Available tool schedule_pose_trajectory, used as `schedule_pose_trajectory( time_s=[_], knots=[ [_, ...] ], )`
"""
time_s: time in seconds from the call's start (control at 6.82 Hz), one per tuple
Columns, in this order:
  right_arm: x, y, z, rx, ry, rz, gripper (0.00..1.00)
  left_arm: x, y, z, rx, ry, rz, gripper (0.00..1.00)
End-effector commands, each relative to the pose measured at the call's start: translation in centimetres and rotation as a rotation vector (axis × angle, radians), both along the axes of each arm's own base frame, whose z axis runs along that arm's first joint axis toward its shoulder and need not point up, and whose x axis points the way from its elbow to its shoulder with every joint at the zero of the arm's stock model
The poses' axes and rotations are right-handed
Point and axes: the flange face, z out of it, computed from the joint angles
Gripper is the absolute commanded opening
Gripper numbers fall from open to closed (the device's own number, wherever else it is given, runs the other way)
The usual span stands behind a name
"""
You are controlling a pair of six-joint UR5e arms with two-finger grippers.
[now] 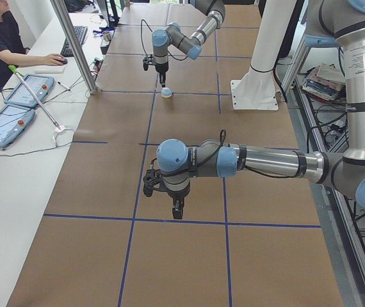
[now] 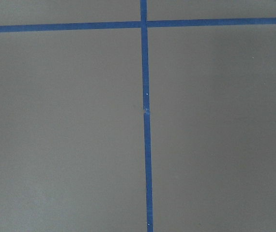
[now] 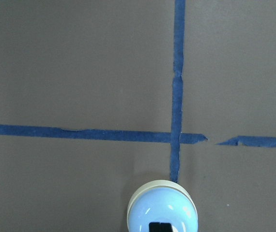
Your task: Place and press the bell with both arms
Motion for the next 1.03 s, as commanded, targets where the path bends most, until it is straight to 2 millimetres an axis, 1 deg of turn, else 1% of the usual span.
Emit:
schedule_pose_trajectory(
  time_s=[0.0, 0.15, 0.59, 0.88],
  knots=[
    [-0.4, 0.3, 0.4, -0.001, 0.002, -0.004, 0.0, 0.0, 0.0, 0.0, 0.0, 0.0, 0.0, 1.0],
    [-0.5, 0.4, 0.6, 0.0, 0.005, -0.005, 0.0, 0.0, 0.0, 0.0, 0.0, 0.0, 0.0, 1.0],
    [-0.8, 0.7, 2.2, -0.007, 0.022, -0.011, 0.0, 0.0, 0.0, 0.0, 0.0, -0.002, 0.0, 1.0],
    [-0.7, 0.8, 2.0, -0.006, 0.019, -0.011, 0.0, 0.1, 0.0, 0.1, -0.002, 0.0, 0.002, 1.0]
  ],
)
